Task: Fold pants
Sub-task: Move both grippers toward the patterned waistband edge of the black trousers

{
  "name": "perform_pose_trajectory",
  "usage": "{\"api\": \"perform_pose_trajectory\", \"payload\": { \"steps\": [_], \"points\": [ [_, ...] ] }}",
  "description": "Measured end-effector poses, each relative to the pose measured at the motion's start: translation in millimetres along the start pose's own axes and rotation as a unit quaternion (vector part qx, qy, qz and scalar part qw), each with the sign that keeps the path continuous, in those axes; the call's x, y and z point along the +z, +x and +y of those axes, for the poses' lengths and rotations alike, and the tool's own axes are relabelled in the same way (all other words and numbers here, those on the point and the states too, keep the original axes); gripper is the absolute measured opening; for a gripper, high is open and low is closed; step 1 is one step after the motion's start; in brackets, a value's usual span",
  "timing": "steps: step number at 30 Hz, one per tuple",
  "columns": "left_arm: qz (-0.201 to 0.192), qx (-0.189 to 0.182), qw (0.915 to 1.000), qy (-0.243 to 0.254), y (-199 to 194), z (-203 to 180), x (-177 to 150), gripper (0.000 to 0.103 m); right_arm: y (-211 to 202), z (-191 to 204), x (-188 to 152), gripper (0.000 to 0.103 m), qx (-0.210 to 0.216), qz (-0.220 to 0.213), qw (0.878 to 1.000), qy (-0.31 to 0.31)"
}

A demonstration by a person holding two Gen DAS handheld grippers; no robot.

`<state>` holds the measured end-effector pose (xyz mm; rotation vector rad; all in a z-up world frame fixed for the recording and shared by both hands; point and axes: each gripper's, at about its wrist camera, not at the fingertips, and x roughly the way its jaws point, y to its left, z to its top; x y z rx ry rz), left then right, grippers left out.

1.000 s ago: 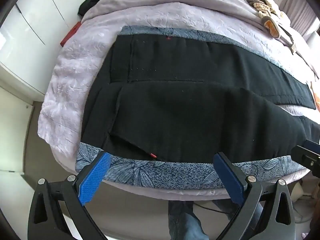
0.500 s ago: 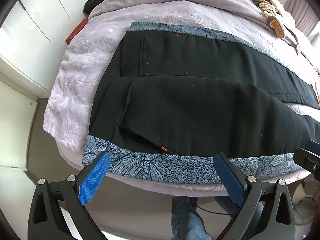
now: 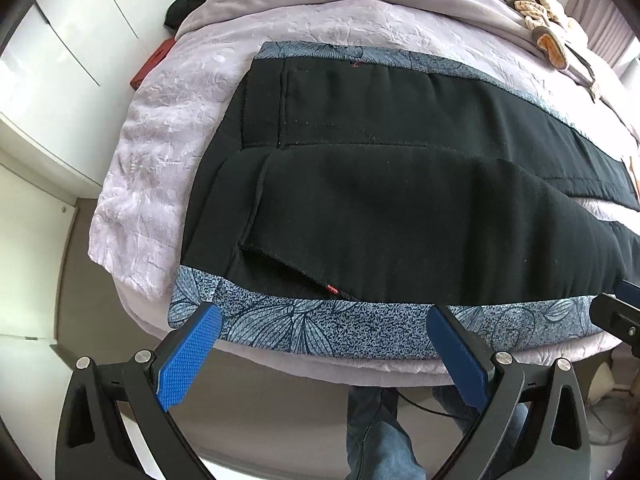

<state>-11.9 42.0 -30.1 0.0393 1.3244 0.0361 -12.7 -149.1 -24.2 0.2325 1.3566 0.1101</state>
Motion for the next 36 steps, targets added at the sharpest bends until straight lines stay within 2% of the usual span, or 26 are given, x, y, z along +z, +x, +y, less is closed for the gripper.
{"api": "perform_pose_trajectory", "payload": {
  "steps": [26,32,36],
  "points": [
    [-0.003,0.005,0.9999,0.012,4.1,20.0,-4.1,0.103,1.5,6.0,-7.7,0.103,0.002,-0.006,1.000,0.022],
    [0.001,0.009,0.9998,-0.016,8.7,25.5,-4.5,0.103,6.1,6.0,-7.6,0.103,0.006,-0.002,1.000,0.016],
    [0.000,0.014,0.9998,-0.014,12.9,23.7,-5.1,0.103,6.5,4.0,-7.8,0.103,0.017,-0.004,1.000,0.013]
  ]
}}
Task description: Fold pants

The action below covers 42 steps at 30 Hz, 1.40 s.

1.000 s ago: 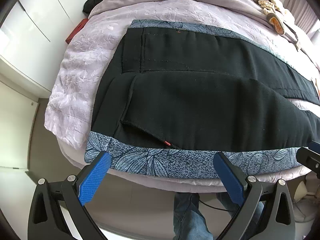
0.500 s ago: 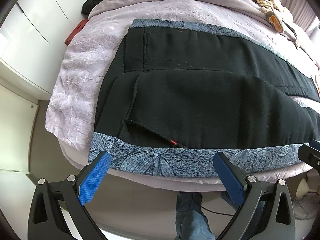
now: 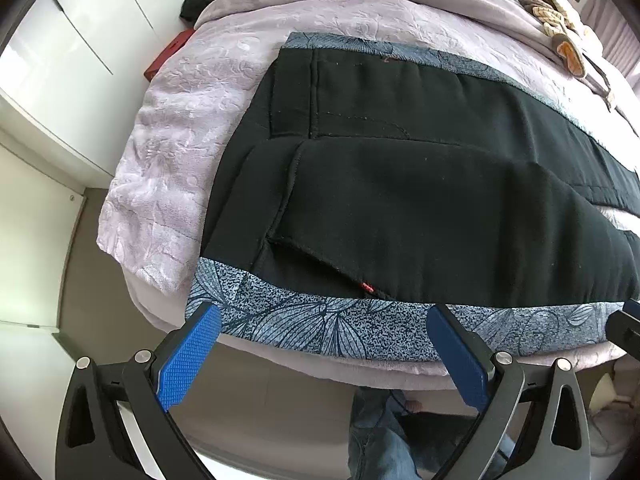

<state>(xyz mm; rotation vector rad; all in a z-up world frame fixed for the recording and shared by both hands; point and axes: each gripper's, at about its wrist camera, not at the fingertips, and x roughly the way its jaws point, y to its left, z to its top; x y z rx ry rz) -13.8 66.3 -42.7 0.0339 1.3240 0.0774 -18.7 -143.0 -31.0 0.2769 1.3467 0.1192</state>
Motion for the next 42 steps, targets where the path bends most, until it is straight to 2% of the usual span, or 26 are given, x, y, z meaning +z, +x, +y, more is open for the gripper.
{"api": "perform_pose_trajectory", "payload": {
  "steps": [11,25,30,32,33,34,38,42],
  "points": [
    [-0.005,-0.005,0.9999,0.009,11.3,-9.4,-3.7,0.103,3.6,-14.1,-3.7,0.103,0.022,-0.008,1.000,0.010],
    [-0.017,-0.032,0.9992,-0.018,22.6,11.4,-14.2,0.103,19.7,-3.2,-6.6,0.103,0.125,-0.025,0.992,0.011],
    [-0.015,-0.063,0.9975,-0.028,28.0,20.3,-19.8,0.103,31.1,5.6,-13.2,0.102,0.175,-0.016,0.984,0.009],
    [-0.017,-0.087,0.9953,-0.039,27.4,25.8,-22.5,0.102,38.8,10.1,-18.3,0.091,0.206,-0.002,0.978,0.009],
    [-0.017,-0.103,0.9935,-0.044,26.8,28.3,-23.8,0.099,45.6,12.3,-22.4,0.071,0.224,0.010,0.975,0.011],
    [-0.016,-0.116,0.9920,-0.047,26.5,30.3,-25.1,0.097,55.5,13.6,-26.6,0.062,0.235,0.026,0.971,0.016],
    [-0.012,-0.141,0.9883,-0.057,27.0,36.4,-31.3,0.097,86.1,9.3,-41.1,0.062,0.258,0.051,0.964,0.048],
    [-0.001,-0.155,0.9855,-0.070,28.6,43.4,-39.6,0.097,97.9,3.7,-47.1,0.062,0.270,0.049,0.959,0.068]
  ]
}}
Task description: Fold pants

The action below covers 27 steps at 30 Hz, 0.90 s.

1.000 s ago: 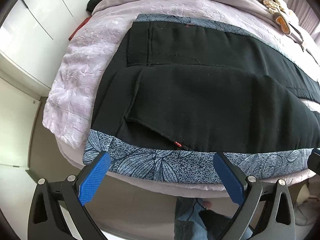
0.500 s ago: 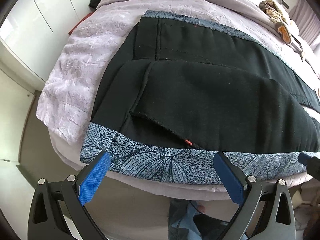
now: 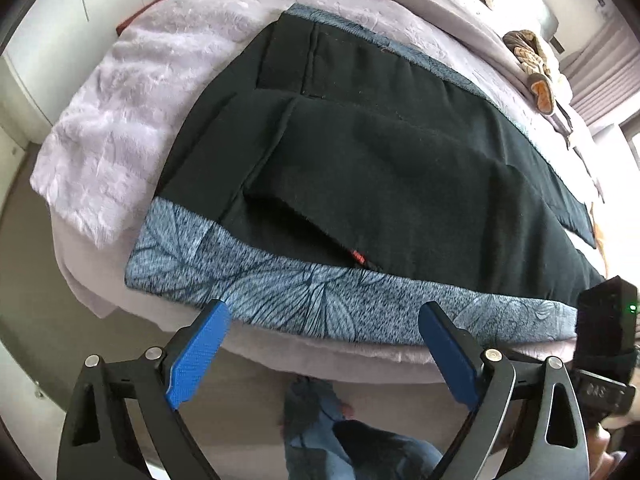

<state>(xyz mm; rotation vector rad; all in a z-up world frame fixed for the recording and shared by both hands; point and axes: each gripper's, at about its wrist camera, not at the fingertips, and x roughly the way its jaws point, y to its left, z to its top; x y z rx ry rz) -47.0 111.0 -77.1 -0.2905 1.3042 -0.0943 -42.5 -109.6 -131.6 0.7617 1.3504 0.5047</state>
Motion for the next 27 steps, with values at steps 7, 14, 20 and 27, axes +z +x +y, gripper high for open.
{"api": "perform_pose_trajectory", "payload": {
  "steps": [7,14,20,27],
  "points": [
    [0.016,-0.024,0.9989,-0.036,0.5,12.9,-7.5,0.097,-8.6,-8.0,6.5,0.062,0.059,-0.042,0.996,0.043],
    [0.010,-0.122,0.9863,-0.110,-1.3,-4.0,3.1,0.097,-35.1,23.6,27.3,0.062,0.111,-0.084,0.990,0.033],
    [0.006,-0.126,0.9767,-0.174,14.4,2.5,12.8,0.097,-49.7,32.6,28.8,0.062,0.123,-0.093,0.988,0.027],
    [0.022,-0.100,0.9790,-0.176,29.5,25.8,26.2,0.020,-49.9,7.5,19.8,0.062,0.111,-0.079,0.990,0.044]
  ]
}}
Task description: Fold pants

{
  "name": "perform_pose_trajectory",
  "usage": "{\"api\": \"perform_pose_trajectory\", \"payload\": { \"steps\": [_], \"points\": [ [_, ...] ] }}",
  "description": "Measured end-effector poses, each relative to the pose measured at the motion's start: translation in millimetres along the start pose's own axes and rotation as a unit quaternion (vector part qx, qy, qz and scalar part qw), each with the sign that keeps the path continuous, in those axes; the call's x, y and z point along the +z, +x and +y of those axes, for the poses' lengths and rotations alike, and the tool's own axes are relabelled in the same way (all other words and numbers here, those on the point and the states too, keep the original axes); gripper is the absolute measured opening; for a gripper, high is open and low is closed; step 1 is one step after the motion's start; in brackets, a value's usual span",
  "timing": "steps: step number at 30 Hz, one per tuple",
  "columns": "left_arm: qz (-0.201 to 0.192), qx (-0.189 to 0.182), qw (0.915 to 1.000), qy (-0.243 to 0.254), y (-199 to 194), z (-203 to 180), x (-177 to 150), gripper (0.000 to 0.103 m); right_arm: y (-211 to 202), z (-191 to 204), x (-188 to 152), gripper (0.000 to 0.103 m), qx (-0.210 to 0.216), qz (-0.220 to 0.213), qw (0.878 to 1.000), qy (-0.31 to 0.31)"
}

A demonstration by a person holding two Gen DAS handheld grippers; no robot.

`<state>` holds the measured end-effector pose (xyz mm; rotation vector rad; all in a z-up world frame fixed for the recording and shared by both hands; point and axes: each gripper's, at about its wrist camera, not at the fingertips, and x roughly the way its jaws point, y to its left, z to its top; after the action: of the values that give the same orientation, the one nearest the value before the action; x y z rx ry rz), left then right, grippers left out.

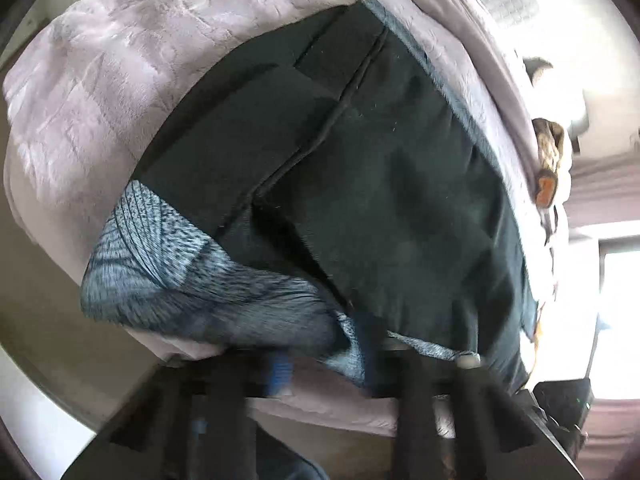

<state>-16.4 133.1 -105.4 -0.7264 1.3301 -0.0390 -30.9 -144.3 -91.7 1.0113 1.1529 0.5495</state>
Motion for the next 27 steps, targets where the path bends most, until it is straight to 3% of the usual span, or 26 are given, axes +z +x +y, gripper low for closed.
{"api": "perform_pose_trajectory", "payload": {
  "steps": [3,5,7,9,11,19,26,27],
  "points": [
    [0.001,0.007,0.9997,0.023,-3.9,-2.4,0.6,0.020,-6.2,-33.6,-3.6,0.062,-0.019,-0.005,0.999,0.051],
    [0.001,0.014,0.9992,0.037,-6.7,-8.3,2.7,0.020,-17.0,-58.2,-5.8,0.056,-0.006,-0.024,0.994,0.109],
    [0.000,0.011,0.9991,0.040,-10.2,-12.0,5.9,0.020,-27.8,-75.2,-6.4,0.021,0.024,-0.046,0.986,0.158],
    [-0.002,0.010,0.9990,0.043,-17.0,-14.7,8.1,0.020,-39.7,-87.7,-6.7,0.006,0.035,-0.071,0.977,0.197],
    [-0.003,0.011,0.9985,0.053,-24.2,-20.8,10.7,0.020,-52.9,-86.6,-5.5,0.004,0.035,-0.090,0.975,0.201],
    [-0.029,0.023,0.9933,0.110,-55.9,-68.7,38.3,0.020,-74.0,-18.9,36.0,0.004,-0.019,-0.079,0.994,0.077],
    [-0.093,0.041,0.9807,0.167,-54.8,-132.2,103.9,0.022,-73.1,27.3,125.9,0.004,-0.035,-0.034,0.999,-0.007],
    [-0.102,0.051,0.9783,0.173,-48.6,-138.2,113.3,0.032,-69.3,31.6,144.7,0.004,-0.037,-0.020,0.999,-0.019]
  ]
}}
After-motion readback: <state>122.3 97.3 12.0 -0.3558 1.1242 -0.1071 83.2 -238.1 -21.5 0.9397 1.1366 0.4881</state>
